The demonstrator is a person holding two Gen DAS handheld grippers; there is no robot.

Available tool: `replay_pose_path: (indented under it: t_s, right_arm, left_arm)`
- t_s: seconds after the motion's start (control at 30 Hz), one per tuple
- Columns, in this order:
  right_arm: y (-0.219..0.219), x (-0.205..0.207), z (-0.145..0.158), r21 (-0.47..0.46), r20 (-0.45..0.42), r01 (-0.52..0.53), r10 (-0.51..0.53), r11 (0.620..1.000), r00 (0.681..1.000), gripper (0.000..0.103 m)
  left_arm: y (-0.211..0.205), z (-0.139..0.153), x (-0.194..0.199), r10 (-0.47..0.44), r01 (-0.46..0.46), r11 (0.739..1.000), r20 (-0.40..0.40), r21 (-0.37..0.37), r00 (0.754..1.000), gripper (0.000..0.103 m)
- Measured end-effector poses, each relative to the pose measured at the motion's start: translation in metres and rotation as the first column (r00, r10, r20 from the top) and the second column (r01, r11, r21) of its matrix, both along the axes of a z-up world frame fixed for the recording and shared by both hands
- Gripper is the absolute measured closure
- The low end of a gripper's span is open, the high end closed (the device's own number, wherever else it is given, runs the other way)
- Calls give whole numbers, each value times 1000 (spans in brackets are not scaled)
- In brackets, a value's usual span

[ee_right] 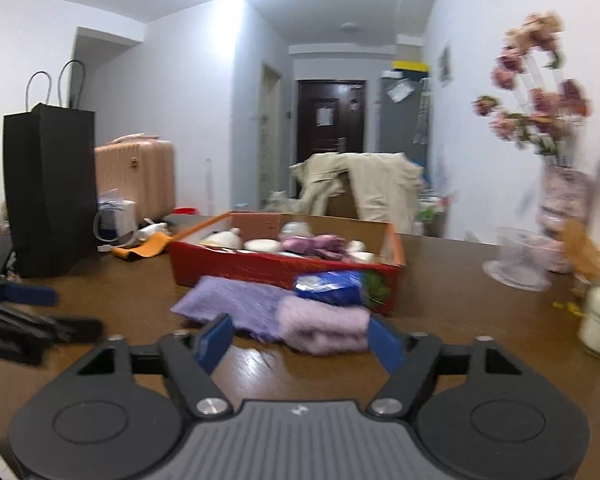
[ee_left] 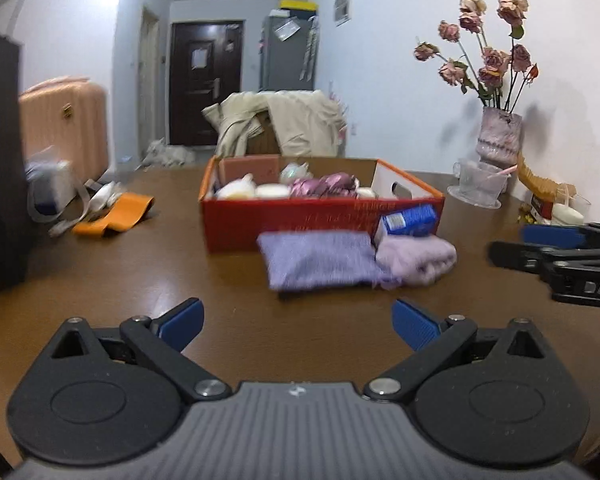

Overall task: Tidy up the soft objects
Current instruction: 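Move both open grippers back over the purple linen pouch, then close both grippers together on the purple linen pouch and lift it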

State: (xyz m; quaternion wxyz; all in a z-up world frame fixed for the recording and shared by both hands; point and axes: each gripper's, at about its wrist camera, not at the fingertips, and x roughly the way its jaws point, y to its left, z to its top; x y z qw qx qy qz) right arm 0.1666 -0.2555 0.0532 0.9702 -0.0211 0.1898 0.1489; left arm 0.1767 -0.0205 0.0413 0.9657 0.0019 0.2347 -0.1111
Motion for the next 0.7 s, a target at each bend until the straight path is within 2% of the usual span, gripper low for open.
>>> replay_pose_path:
  t_s: [0.03,0.13,0.2,0.23,0.27,0.33,0.4,0.43,0.47,0.5,0.57,0.7]
  right_arm:
    - [5,14,0,9,-14,-16,16,1000,1000,52]
    - [21,71,-3,60,-49,-31,34,998,998,66]
    - [30,110,-10,86,-115,-29,38,996,993,75]
    - [35,128,-14,92,-152,-32,46,995,987,77]
    - [40,143,-20,95,-175,-37,53,995,983,77]
    - [49,166,-35,72,-222,-25,40,997,974,76]
    - [54,178,-49,36,-265,-10,19,999,964,77]
    - [56,179,-54,6,-273,-6,7,1000,962,74]
    - [57,180,-57,-22,-273,-6,0,1000,962,70]
    - [57,181,-60,-48,-281,-1,-13,999,960,61]
    - [53,182,-63,-46,-293,12,-25,999,956,54]
    - [57,182,-69,-64,-284,-17,-2,998,959,52]
  left_arm:
    - [-2,0,13,0,0,1000,3,4,1000,4]
    - [-5,-6,66,-7,7,1000,-39,13,999,17]
    - [-5,-12,95,3,-3,1000,-77,5,997,25]
    - [-4,-16,107,-5,5,1000,-96,-6,995,26]
    - [-3,-21,118,-19,17,1000,-112,-22,994,28]
    - [1,-31,130,-37,30,998,-134,-56,990,37]
    - [4,-40,140,-71,57,994,-164,-93,984,59]
    - [6,-44,142,-96,76,990,-173,-119,980,64]
    - [9,-46,142,-120,95,985,-175,-143,977,74]
    - [11,-47,141,-127,101,983,-173,-152,977,79]
    - [13,-48,140,-126,98,982,-167,-164,978,84]
    - [18,-51,142,-130,94,978,-190,-188,973,86]
